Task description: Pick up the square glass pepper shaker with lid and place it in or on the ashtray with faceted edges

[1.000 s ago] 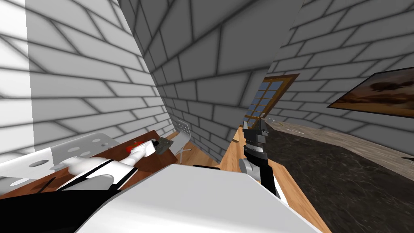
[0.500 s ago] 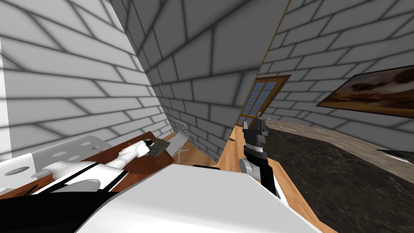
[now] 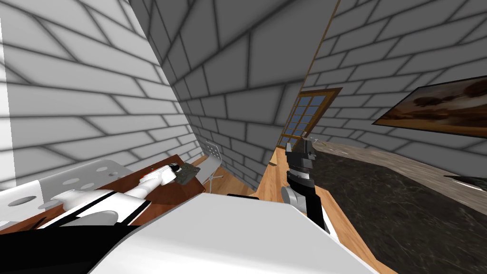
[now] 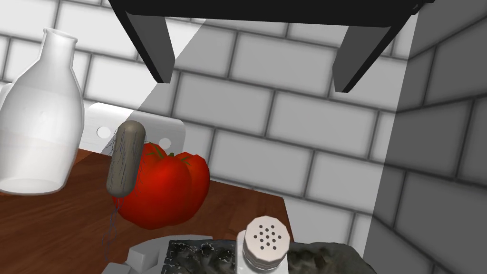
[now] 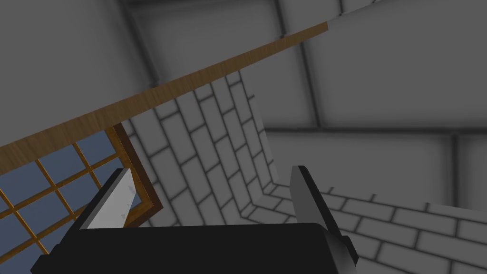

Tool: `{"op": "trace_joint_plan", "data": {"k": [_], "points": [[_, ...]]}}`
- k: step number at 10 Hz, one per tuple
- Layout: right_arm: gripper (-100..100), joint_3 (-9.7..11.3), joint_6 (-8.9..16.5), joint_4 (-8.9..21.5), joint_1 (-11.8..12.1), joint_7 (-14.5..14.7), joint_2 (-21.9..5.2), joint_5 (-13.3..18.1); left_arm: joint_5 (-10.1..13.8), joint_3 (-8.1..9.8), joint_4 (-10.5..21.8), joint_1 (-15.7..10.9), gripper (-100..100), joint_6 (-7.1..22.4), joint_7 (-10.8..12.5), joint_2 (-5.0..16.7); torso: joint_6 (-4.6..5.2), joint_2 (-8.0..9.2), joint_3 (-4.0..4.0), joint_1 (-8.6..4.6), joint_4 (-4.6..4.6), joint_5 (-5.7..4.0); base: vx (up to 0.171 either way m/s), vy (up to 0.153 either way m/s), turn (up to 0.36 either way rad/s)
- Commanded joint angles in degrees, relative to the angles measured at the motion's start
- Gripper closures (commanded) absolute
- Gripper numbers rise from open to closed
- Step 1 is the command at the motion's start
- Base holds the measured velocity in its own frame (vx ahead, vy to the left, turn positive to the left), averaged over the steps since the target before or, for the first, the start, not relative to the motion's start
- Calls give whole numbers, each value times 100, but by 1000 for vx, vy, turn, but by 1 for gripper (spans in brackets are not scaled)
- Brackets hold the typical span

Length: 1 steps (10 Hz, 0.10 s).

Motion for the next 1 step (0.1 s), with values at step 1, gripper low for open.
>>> {"op": "trace_joint_plan", "data": {"k": [1], "points": [[0, 0, 0, 0, 0, 0, 0, 0, 0, 0, 0, 0, 0, 0, 0, 0, 0, 0, 0, 0, 0, 0, 0, 0, 0]]}}
